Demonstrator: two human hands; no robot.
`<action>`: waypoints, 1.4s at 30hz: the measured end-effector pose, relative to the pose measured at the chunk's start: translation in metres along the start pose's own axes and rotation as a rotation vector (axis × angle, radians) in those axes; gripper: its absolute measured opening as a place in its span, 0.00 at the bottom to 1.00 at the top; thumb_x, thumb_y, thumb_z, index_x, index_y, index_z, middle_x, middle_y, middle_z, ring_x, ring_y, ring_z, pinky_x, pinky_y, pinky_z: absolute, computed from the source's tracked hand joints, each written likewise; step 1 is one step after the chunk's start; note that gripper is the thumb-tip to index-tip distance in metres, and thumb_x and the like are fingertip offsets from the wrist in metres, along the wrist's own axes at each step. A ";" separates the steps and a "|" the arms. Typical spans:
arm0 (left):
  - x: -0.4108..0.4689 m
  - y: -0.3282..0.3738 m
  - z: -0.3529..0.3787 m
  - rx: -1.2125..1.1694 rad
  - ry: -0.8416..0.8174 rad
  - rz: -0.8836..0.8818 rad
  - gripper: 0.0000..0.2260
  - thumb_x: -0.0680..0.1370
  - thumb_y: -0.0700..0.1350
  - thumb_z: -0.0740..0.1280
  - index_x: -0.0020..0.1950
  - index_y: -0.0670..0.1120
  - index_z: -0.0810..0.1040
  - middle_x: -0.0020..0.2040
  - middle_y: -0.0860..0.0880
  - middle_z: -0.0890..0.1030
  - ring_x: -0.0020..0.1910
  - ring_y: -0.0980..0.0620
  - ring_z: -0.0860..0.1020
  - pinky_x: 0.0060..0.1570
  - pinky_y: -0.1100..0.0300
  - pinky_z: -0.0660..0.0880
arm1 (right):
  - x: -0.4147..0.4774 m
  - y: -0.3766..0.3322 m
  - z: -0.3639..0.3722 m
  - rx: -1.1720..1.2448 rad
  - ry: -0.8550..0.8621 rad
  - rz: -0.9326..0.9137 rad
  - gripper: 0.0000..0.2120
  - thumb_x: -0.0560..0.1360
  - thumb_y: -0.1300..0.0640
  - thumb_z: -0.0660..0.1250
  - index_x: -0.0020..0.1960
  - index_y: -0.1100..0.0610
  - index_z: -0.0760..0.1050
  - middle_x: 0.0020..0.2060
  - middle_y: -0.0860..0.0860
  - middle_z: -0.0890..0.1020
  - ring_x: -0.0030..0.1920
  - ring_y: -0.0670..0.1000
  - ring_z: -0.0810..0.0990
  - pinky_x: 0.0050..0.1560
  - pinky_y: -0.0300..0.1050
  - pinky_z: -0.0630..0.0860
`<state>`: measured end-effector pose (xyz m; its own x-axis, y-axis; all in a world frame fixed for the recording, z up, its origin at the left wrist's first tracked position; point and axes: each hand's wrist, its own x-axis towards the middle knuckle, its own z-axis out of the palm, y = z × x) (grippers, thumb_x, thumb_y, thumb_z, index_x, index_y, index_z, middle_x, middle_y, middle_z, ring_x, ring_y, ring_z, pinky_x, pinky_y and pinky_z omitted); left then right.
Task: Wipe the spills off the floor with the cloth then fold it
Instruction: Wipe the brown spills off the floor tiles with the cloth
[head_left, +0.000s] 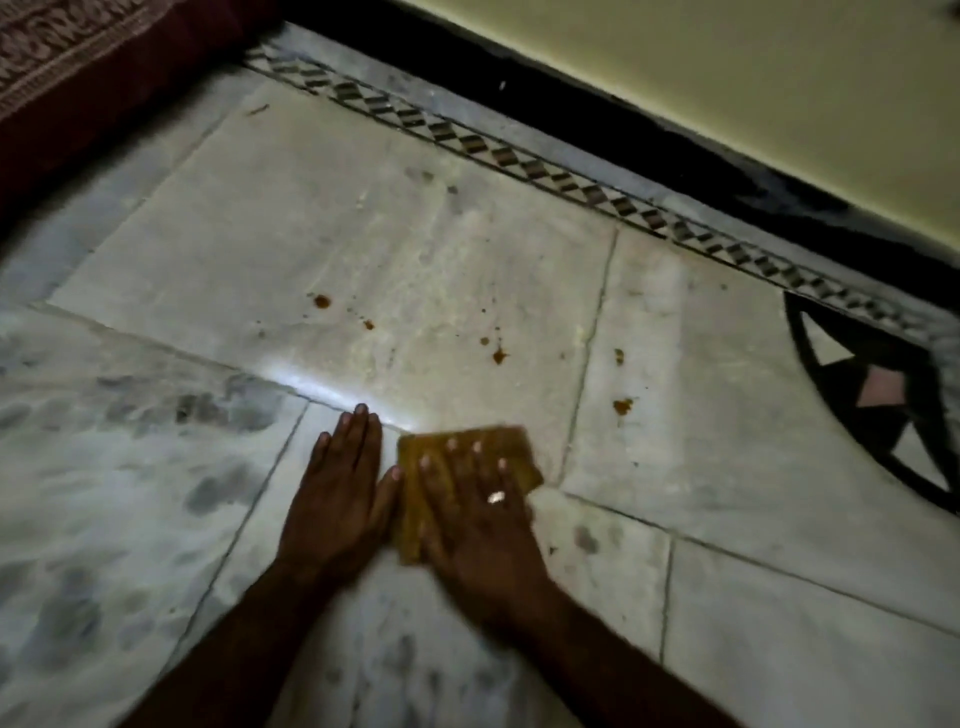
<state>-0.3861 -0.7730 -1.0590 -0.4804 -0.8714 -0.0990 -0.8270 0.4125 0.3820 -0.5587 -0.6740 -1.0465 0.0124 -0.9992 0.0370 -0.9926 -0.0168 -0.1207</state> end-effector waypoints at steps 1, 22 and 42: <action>0.002 0.000 -0.001 -0.013 0.005 0.022 0.33 0.82 0.60 0.42 0.79 0.39 0.58 0.80 0.43 0.55 0.80 0.48 0.53 0.77 0.58 0.40 | -0.024 0.006 -0.005 -0.008 0.022 -0.049 0.29 0.83 0.46 0.58 0.81 0.53 0.59 0.80 0.58 0.60 0.80 0.62 0.56 0.75 0.64 0.62; 0.016 0.166 0.056 -0.026 -0.212 0.497 0.30 0.84 0.57 0.43 0.77 0.39 0.64 0.78 0.40 0.63 0.77 0.41 0.62 0.74 0.52 0.50 | -0.092 0.130 -0.016 -0.086 0.065 0.323 0.28 0.83 0.45 0.54 0.81 0.52 0.58 0.80 0.58 0.61 0.79 0.62 0.59 0.76 0.64 0.57; 0.009 0.196 0.055 -0.194 -0.378 0.417 0.43 0.72 0.71 0.33 0.80 0.47 0.48 0.77 0.55 0.42 0.78 0.57 0.41 0.74 0.65 0.35 | -0.155 0.136 -0.035 0.003 -0.124 0.204 0.31 0.78 0.41 0.61 0.78 0.51 0.65 0.78 0.60 0.65 0.76 0.66 0.65 0.72 0.64 0.58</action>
<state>-0.5692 -0.6856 -1.0359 -0.8536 -0.4763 -0.2111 -0.4944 0.6129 0.6164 -0.7003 -0.5206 -1.0336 -0.1730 -0.9787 -0.1107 -0.9757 0.1856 -0.1161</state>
